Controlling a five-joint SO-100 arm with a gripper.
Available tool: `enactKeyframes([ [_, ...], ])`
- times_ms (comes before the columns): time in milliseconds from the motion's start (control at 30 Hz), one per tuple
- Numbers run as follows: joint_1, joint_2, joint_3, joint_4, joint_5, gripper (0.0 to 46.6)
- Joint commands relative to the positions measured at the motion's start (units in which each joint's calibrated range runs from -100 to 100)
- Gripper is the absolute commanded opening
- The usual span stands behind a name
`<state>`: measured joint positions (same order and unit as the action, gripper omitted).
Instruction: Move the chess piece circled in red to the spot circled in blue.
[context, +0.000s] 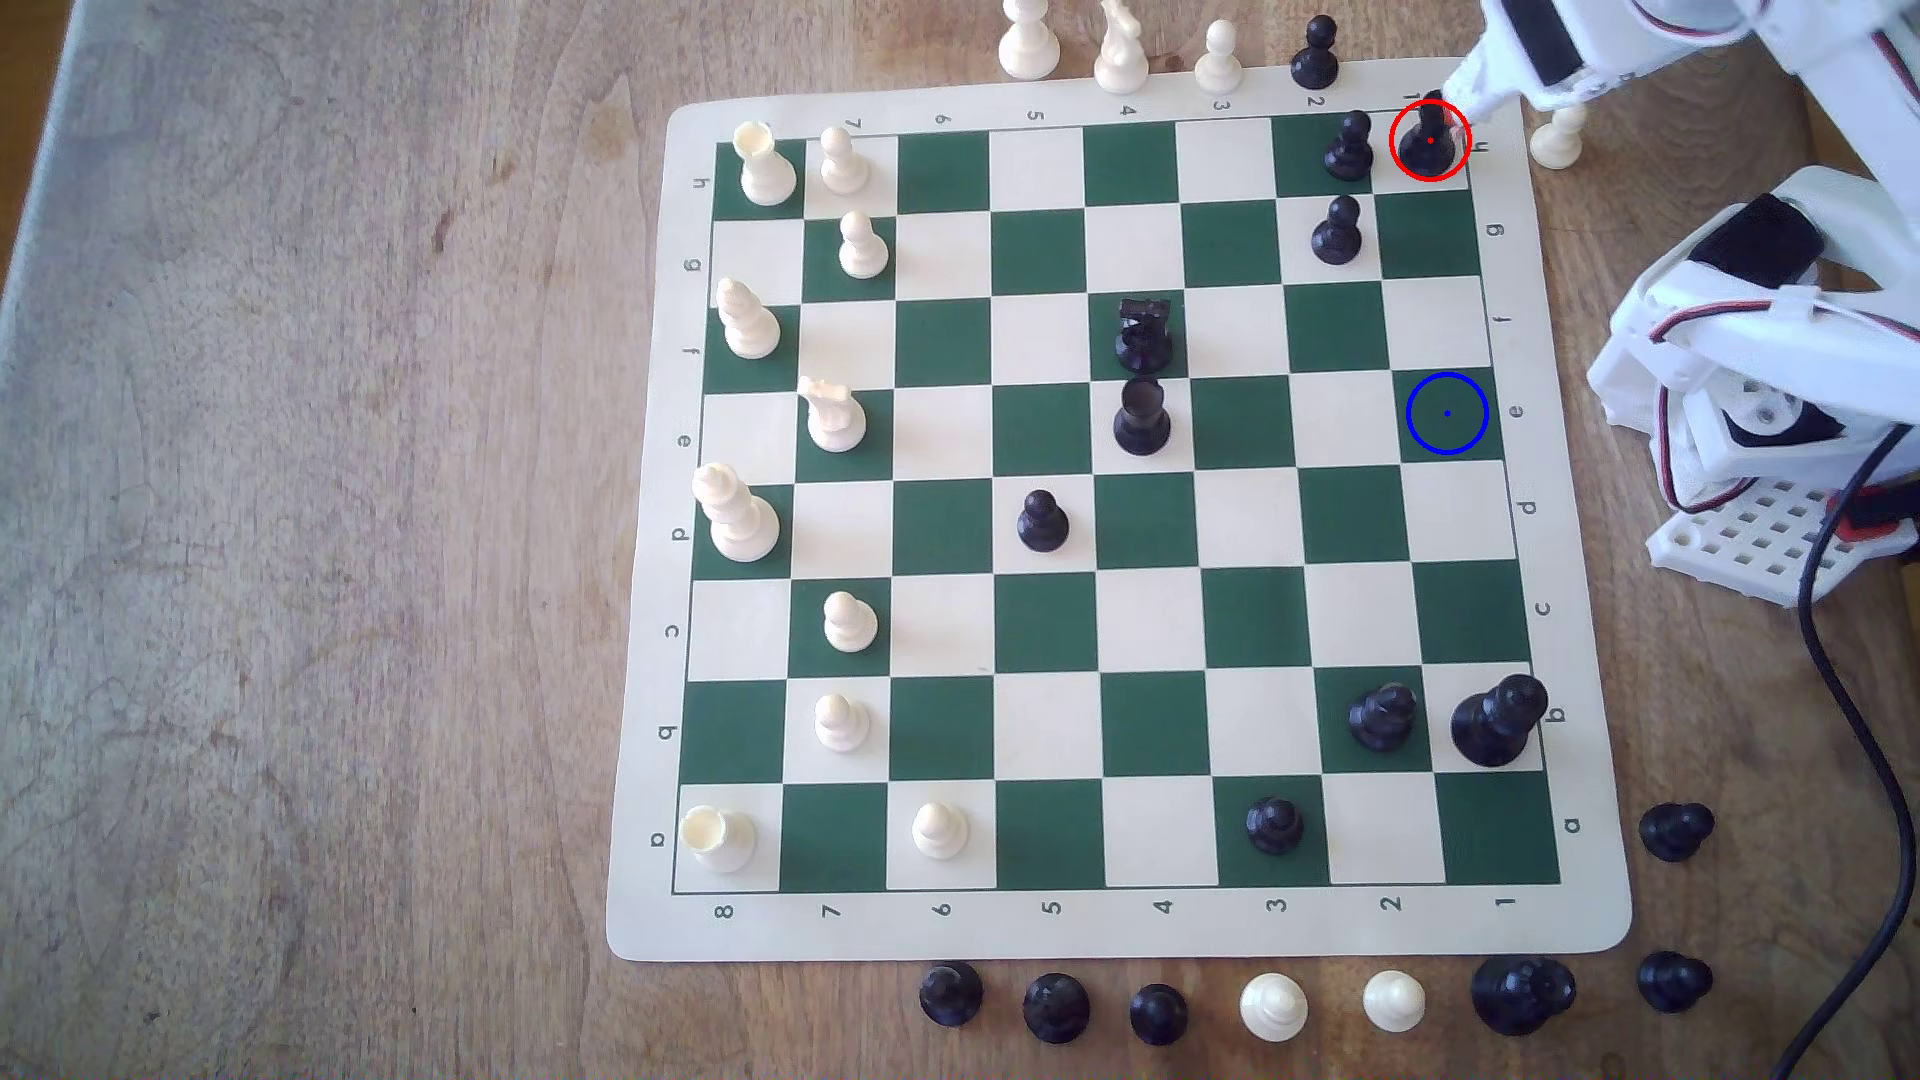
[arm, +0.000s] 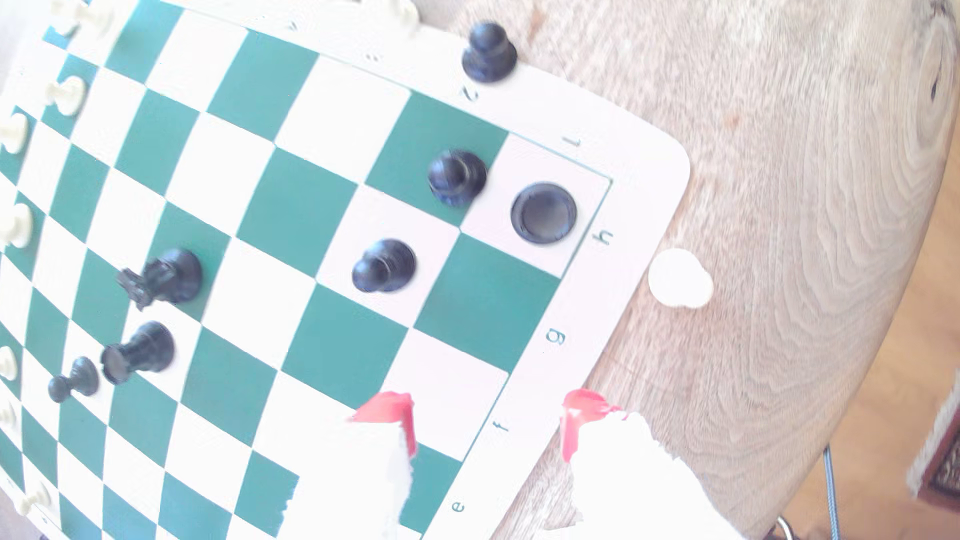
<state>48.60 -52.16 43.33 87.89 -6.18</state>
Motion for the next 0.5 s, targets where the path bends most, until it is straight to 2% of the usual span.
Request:
enactKeyframes([
  [0, 1.3, 1.8, -4.4, -1.2, 0.7, 18.5],
  [33, 1.5, 2.8, -4.3, -1.4, 1.2, 16.7],
  [300, 2.8, 5.6, 1.0, -8.3, 2.4, 17.1],
  [467, 5.1, 11.8, 0.4, -11.1, 3.5, 13.4],
])
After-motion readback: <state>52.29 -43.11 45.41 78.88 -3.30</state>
